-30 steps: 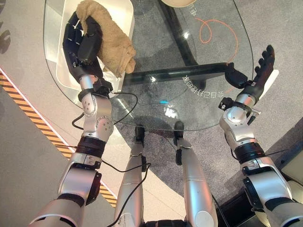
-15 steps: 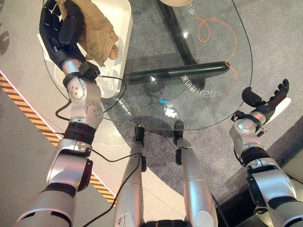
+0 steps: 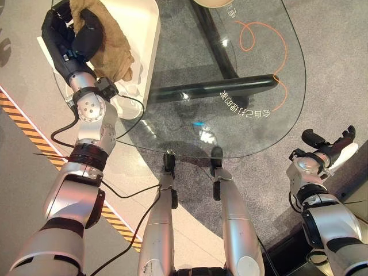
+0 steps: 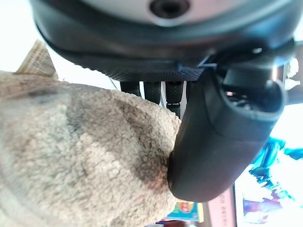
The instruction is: Wipe the table with a cloth and put it in the basket.
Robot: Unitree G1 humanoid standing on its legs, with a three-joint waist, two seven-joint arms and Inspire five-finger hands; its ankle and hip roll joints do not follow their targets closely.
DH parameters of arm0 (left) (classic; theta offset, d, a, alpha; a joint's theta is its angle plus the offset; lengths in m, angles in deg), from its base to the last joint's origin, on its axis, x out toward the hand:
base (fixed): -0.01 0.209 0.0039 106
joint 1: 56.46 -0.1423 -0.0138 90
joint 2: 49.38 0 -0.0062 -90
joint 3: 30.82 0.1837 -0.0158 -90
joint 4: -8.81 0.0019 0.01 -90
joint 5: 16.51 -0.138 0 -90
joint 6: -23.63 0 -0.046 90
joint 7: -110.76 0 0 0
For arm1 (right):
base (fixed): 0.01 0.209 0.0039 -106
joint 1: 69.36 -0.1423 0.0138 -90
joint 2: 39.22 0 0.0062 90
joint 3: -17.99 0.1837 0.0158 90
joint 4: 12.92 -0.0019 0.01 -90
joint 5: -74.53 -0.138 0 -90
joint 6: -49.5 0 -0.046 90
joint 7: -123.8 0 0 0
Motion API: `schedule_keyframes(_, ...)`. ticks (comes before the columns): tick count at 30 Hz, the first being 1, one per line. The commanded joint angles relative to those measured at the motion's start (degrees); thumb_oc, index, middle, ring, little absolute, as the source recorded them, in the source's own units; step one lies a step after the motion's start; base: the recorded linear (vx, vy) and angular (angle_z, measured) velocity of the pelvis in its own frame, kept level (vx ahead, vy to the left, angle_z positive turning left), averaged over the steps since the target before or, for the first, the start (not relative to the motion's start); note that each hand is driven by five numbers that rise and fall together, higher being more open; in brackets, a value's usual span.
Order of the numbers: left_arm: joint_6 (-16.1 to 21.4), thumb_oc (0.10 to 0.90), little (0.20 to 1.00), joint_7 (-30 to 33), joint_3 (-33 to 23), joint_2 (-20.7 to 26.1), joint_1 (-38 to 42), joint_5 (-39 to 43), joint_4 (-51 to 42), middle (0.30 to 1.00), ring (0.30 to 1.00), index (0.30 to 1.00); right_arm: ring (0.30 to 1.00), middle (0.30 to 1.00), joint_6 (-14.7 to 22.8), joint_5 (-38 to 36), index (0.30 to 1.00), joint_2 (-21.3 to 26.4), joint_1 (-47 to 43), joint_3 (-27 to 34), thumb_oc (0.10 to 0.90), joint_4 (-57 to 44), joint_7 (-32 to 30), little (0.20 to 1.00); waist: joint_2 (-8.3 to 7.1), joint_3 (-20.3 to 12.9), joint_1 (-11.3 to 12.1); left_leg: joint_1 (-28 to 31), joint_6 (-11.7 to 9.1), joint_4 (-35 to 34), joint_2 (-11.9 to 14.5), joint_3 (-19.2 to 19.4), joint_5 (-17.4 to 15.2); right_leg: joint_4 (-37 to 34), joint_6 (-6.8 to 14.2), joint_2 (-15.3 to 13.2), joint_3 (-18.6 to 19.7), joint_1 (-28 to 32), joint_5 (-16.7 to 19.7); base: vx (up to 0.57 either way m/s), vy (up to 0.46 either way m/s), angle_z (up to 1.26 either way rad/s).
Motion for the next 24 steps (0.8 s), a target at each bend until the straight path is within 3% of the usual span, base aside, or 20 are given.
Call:
schedule_keyframes(1,3.3,0.100,0.200,2.6,-2.1,6.7,9.1,-6.8,-0.7,0.300,0.300,0.300,0.900,0.900,1.1,-1.0,0.900,5.9,2.2,0.9,0.800,0.5,-0.6,0.900,0.55,-1.6,-0.5,-0.1,2.2,5.0,-2.9,3.0,-5.8,-0.3,-0.1,4.0,-3.2,3.3,-3.9,0.00,0.000,0.00)
schedule_keyframes(11,-1.1,0.100,0.200,4.7,0.9,7.3,10.7,-12.4,3.8,0.300,0.300,0.300,0.900,0.900,-2.1,-0.8,0.900,5.3,2.7,-0.1,0.800,2.2,2.6,0.900,0.48,-1.6,-1.0,0.0,2.1,4.5,-2.8,3.4,-5.5,-0.7,0.0,4.1,-3.1,3.1,-3.6,0.00,0.000,0.00)
schedule_keyframes(16,-4.1,0.100,0.200,4.7,2.1,7.7,11.8,-14.0,6.1,0.300,0.300,0.300,0.900,0.900,-4.9,-2.6,0.900,4.4,3.6,-0.8,0.800,3.6,8.9,0.900,0.55,-1.6,-1.3,-0.2,2.0,4.0,-2.7,3.7,-4.8,-1.2,-0.1,4.1,-3.0,2.9,-3.1,0.00,0.000,0.00)
schedule_keyframes(24,-7.8,0.100,0.200,4.1,3.0,7.7,12.2,-14.6,8.0,0.300,0.300,0.300,0.900,0.900,-5.0,-2.9,0.900,3.3,4.4,-2.3,0.800,4.1,12.0,0.900,0.68,-1.6,-1.5,-0.1,1.9,4.1,-2.6,3.8,-5.0,-0.9,-0.1,4.0,-2.9,2.8,-3.4,0.00,0.000,0.00)
